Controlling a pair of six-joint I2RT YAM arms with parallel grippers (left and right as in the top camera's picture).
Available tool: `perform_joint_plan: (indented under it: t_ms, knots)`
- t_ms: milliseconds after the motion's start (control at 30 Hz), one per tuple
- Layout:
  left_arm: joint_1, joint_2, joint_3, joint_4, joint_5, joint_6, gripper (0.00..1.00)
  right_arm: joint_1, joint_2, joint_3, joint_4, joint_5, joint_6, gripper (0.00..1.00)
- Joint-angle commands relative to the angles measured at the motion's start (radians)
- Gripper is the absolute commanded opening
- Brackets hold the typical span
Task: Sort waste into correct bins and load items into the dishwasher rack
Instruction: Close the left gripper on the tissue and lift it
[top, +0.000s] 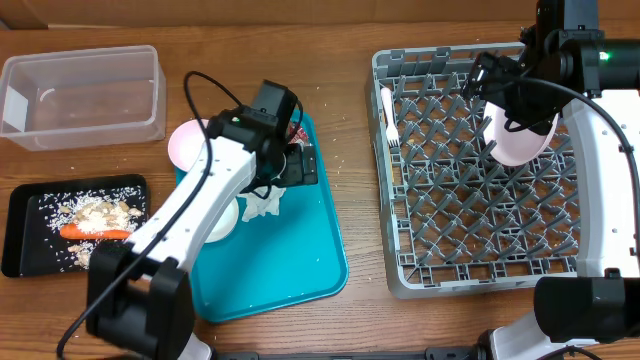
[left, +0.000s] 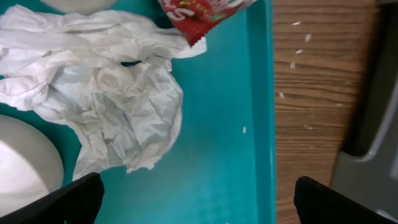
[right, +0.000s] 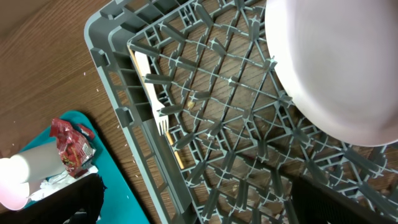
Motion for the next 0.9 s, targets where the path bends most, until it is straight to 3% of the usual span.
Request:
perform_joint_plan:
  t_ms: [0,667,733,867]
  knots:
    - [0.002,0.088,-0.006,-0.005,-0.031,0.031,1.0,-0.002,-0.005,0.009,0.002,-0.008,0.005,1.0]
    - [-0.003,0.28,-0.006,0.016,-0.139,0.054,0.98,-0.002,-0.005,0.009,0.002,-0.008,0.005,1.0]
    - [-0.003,0.288,-0.006,0.019,-0.139,0.054,0.9,-0.002,-0.005,0.009,0.002,-0.008,0.005,1.0]
    - [-0.003,0.287,-0.005,0.015,-0.138,0.053,0.56,-0.002,-0.005,0.009,0.002,-0.008,0.005,1.0]
